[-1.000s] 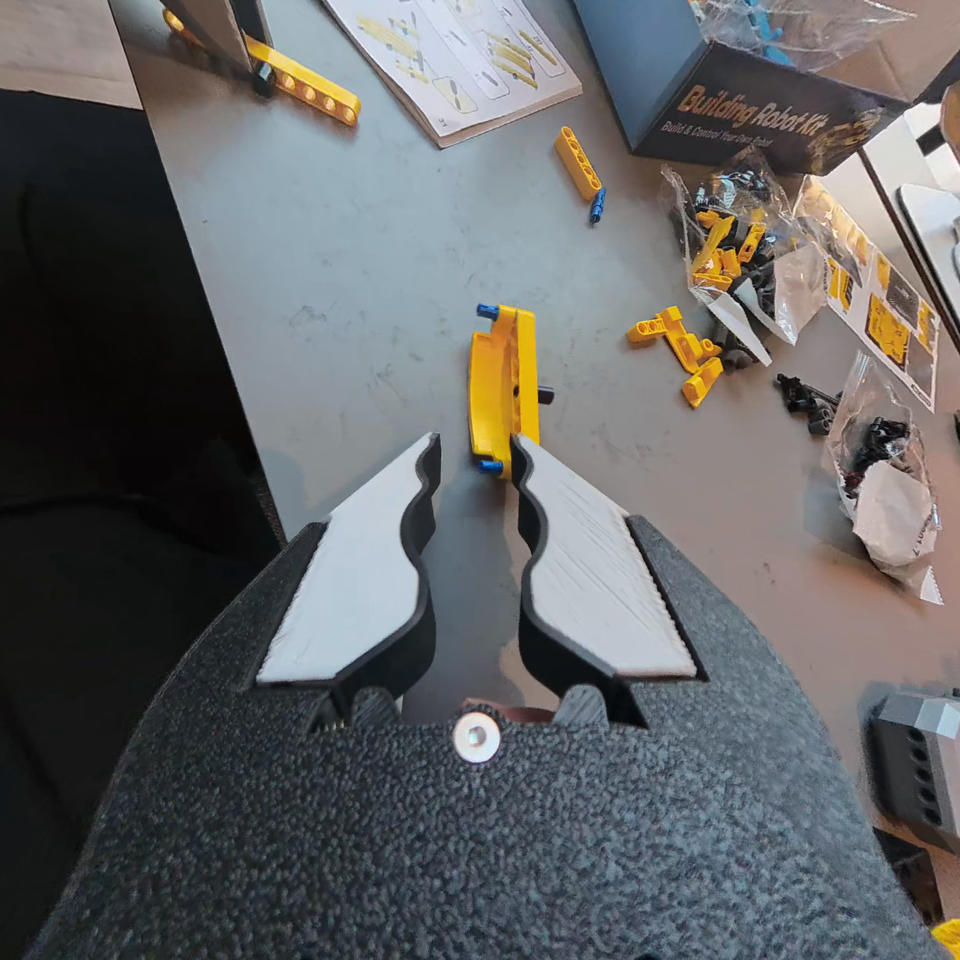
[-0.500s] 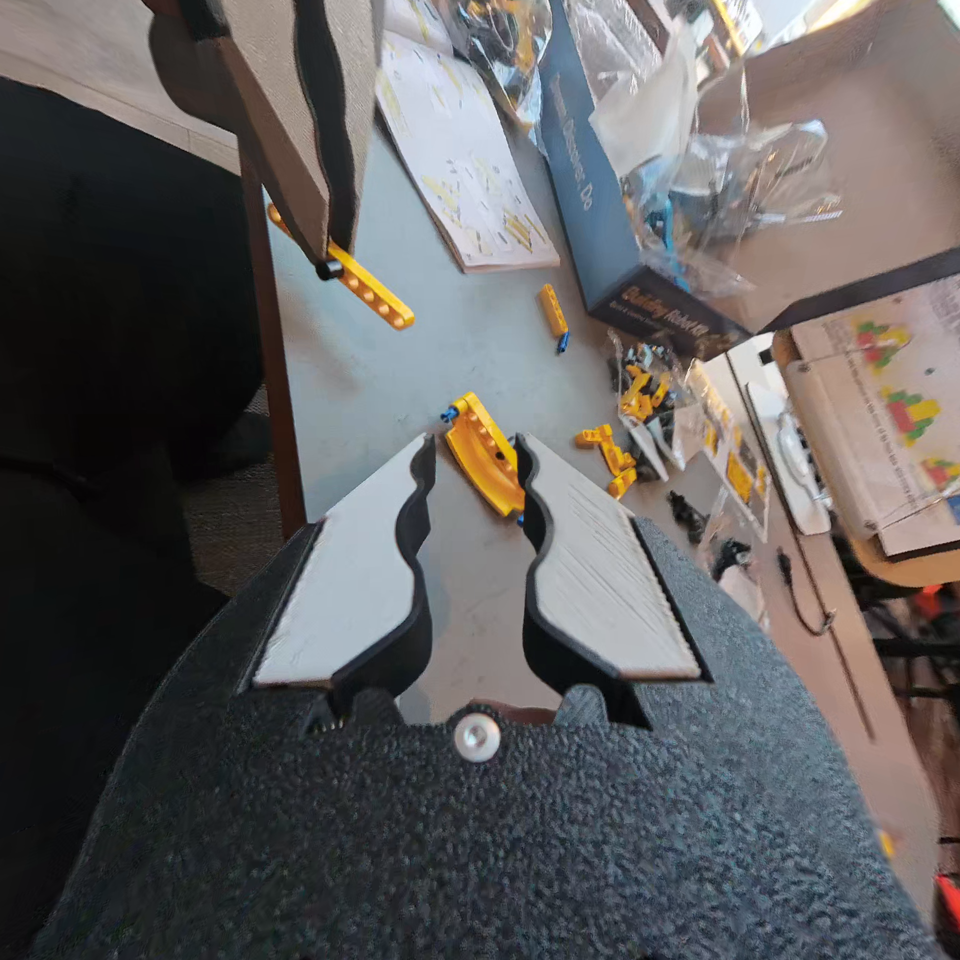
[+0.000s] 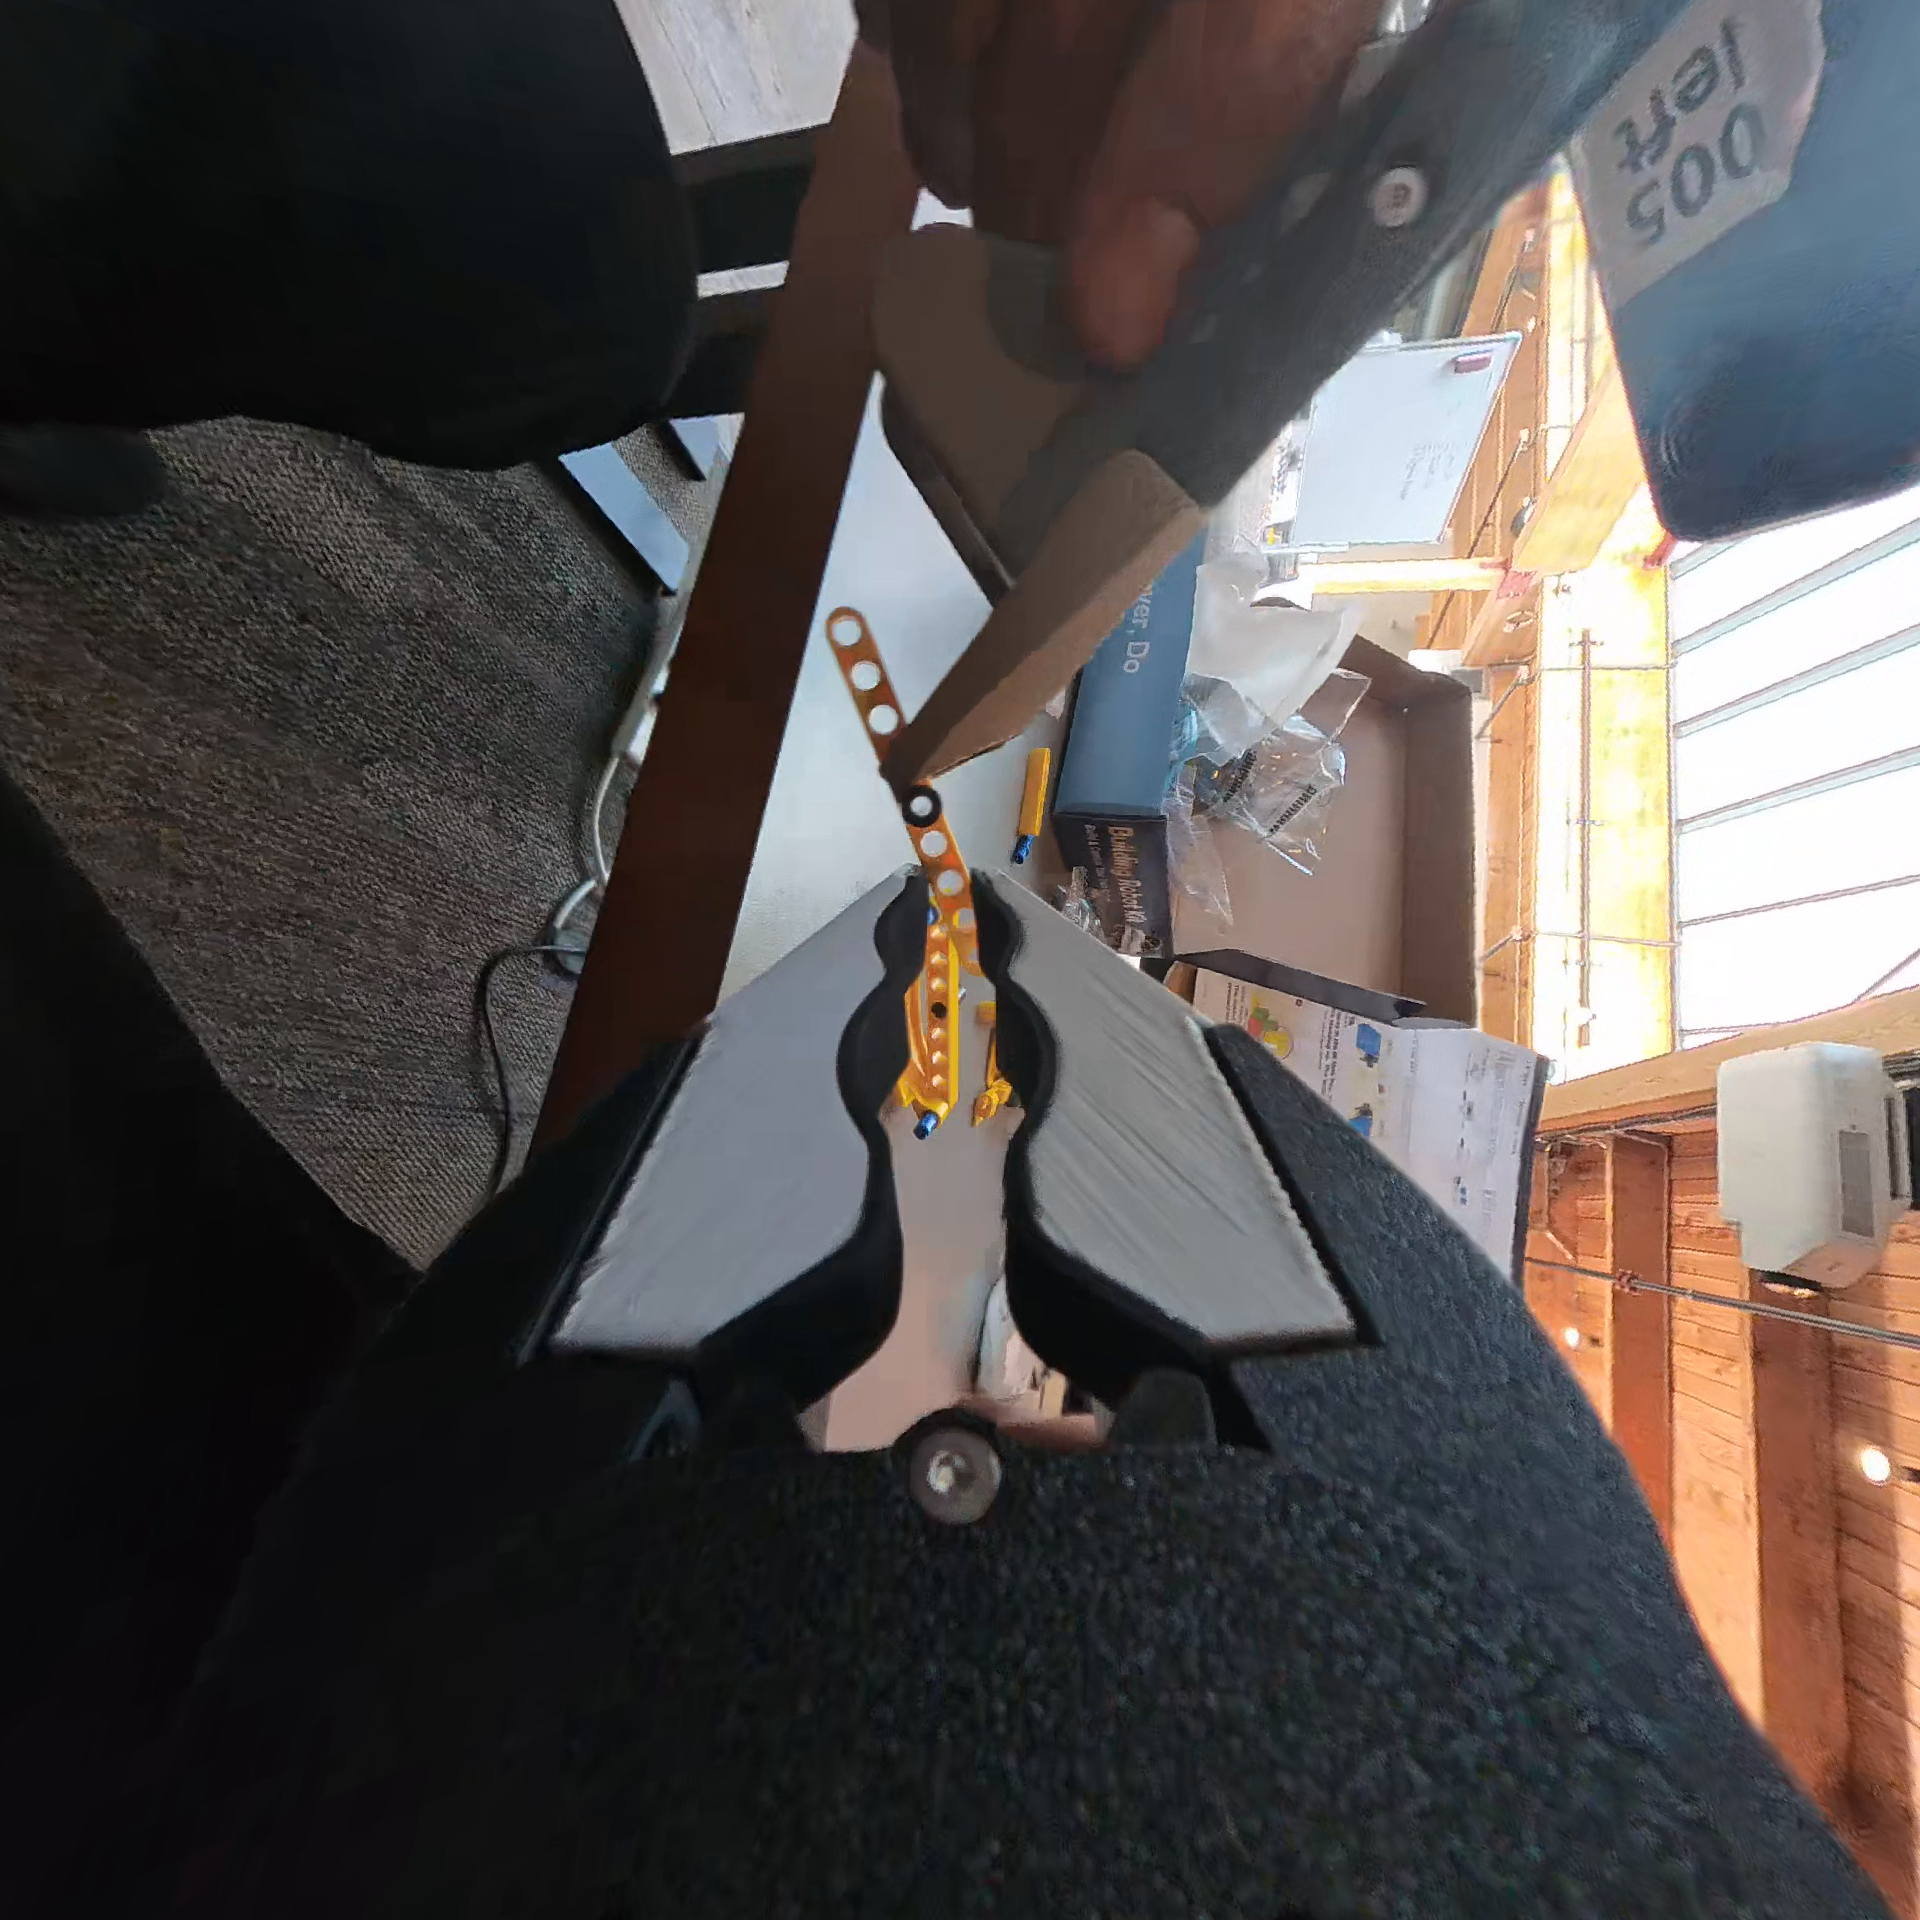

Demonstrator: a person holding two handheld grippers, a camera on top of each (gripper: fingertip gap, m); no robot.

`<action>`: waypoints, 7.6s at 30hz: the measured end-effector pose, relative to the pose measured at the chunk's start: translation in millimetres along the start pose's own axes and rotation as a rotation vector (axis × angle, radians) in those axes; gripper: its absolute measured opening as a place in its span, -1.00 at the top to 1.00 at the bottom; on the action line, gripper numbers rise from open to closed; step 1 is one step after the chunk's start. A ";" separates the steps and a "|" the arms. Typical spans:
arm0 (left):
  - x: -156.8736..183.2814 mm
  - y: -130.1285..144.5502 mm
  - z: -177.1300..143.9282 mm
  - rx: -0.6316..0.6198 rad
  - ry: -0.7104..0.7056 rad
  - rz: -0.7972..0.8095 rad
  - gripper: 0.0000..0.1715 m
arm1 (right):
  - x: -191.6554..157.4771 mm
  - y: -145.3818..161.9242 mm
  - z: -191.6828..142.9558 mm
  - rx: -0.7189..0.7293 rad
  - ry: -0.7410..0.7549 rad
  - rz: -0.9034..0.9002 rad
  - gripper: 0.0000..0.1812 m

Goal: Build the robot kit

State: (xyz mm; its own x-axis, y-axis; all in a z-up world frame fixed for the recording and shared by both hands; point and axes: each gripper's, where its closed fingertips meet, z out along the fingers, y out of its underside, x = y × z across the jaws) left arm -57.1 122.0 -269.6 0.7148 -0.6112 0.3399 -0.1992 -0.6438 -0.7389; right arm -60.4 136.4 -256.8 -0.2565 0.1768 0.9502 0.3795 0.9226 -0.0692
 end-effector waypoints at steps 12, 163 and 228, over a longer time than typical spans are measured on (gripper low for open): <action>2.1 5.7 5.6 -0.040 0.021 -0.020 0.94 | -10.0 -2.6 3.2 -0.014 -0.040 -0.034 0.77; -72.8 -30.6 42.1 -0.129 -0.079 0.387 0.66 | -0.1 84.5 38.4 -0.083 0.067 -0.204 0.92; -55.5 -48.2 39.3 -0.073 -0.179 0.601 0.64 | -18.9 79.0 -2.1 0.098 -0.237 0.384 0.74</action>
State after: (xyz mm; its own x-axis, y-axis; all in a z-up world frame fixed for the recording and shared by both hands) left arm -60.9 205.1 -275.8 0.5632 -0.7938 -0.2294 -0.6419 -0.2455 -0.7264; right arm -23.7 205.2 -279.6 -0.3148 0.5750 0.7552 0.4039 0.8011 -0.4416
